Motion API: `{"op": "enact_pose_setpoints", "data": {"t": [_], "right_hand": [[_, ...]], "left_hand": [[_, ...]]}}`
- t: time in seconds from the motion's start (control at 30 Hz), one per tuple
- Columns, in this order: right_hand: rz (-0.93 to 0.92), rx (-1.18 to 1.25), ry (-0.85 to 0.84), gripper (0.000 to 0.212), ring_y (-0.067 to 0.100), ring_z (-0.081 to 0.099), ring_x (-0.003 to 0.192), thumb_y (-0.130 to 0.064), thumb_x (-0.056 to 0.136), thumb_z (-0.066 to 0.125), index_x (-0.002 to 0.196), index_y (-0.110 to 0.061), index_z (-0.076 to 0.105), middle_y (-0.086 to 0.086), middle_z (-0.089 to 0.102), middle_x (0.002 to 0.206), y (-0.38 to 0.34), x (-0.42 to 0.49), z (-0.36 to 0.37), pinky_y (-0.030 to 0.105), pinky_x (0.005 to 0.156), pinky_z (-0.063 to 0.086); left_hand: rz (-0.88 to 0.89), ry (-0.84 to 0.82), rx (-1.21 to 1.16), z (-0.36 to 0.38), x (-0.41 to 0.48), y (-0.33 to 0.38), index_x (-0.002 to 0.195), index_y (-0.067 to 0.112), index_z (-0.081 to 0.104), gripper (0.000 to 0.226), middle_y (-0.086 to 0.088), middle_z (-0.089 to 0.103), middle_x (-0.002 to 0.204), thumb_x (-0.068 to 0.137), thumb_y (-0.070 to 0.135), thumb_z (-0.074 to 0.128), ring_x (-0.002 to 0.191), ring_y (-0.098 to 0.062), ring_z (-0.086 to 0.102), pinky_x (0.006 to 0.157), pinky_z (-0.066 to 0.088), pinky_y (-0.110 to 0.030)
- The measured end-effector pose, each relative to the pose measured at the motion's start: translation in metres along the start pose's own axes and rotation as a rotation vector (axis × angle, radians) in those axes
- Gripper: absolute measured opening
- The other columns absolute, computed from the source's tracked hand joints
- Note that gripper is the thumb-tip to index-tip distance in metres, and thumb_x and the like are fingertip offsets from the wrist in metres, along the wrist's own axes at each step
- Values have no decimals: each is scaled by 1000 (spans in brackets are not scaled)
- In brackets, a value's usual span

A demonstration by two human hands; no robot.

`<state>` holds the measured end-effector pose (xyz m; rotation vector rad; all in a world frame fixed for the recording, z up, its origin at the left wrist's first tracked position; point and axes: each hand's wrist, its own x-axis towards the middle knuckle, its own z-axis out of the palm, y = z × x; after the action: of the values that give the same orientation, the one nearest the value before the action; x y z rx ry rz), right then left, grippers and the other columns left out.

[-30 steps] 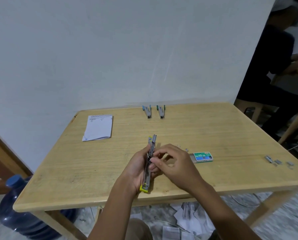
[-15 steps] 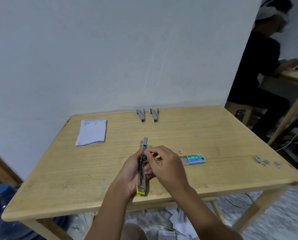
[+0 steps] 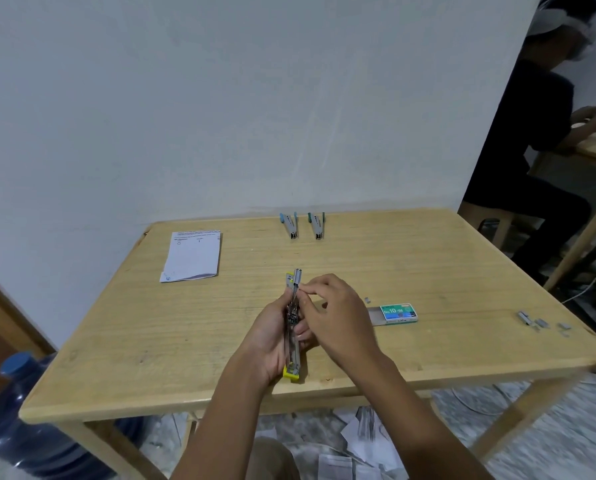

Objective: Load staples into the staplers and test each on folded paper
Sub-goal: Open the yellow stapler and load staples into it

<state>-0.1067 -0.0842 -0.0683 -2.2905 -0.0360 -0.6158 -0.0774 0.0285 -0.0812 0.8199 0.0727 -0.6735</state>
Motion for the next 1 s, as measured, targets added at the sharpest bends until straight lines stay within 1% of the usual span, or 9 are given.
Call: {"op": "enact_pose_setpoints", "data": {"t": [0.1,0.23,0.43,0.6,0.67,0.73,0.83,0.93,1.0], "right_hand": [[41,-14,-43,22,6,55,104,-32,94,60,109,-24,74,-12,63,109,2,4,1,27,88,48],[71,-6,-106,25,3,51,107,-34,94,57,113,-24,71,-14,59,112,3,7,5,26,90,46],[39,-55,-133,29,3,49,110,-38,97,51,117,-24,67,-14,55,118,8,4,7,24,84,46],[32,-52,-116,36,3,51,111,-43,97,49,129,-31,59,-16,51,122,10,-1,4,30,85,50],[-4,-29,-69,39,5,51,113,-41,98,50,135,-30,57,-14,51,124,10,-7,-5,31,87,51],[-2,29,-28,34,3,55,106,-42,97,53,126,-30,63,-14,52,117,7,-14,-19,27,84,51],[-23,66,-267,31,-3,56,94,-54,88,60,114,-38,65,-20,54,108,1,-30,-38,21,79,47],[-122,-3,-553,59,-3,54,103,-67,76,64,129,-43,52,-25,41,127,-4,-44,-44,22,86,47],[-195,-37,-564,63,1,52,109,-58,77,70,134,-40,49,-21,35,133,-1,-47,-46,21,88,45]], "left_hand": [[-6,13,19,-2,2,-1,84,8,61,46,-5,33,44,105,40,36,38,-14,33,46,28,-24],[8,19,-1,0,2,-1,96,6,61,41,-4,31,44,106,36,35,36,-12,33,42,29,-21],[29,10,32,1,0,-1,106,5,62,38,-3,31,46,105,34,38,37,-11,32,38,30,-21],[38,1,73,2,-1,-1,102,4,64,39,-4,33,48,105,35,40,38,-11,32,40,29,-21],[19,-10,80,3,-2,-1,91,4,59,41,-4,38,47,105,37,38,40,-11,32,45,26,-21],[1,-10,57,5,-5,0,79,6,55,45,-4,43,50,104,39,37,41,-12,33,49,23,-22],[36,60,24,10,-8,1,73,10,58,48,-6,50,58,104,40,38,50,-17,44,51,40,-28],[94,100,-138,15,-12,-3,73,12,53,44,-5,53,67,104,38,36,56,-18,48,59,43,-32],[117,102,-248,17,-11,-5,76,11,52,42,-6,55,70,104,37,36,59,-19,52,61,47,-30]]}}
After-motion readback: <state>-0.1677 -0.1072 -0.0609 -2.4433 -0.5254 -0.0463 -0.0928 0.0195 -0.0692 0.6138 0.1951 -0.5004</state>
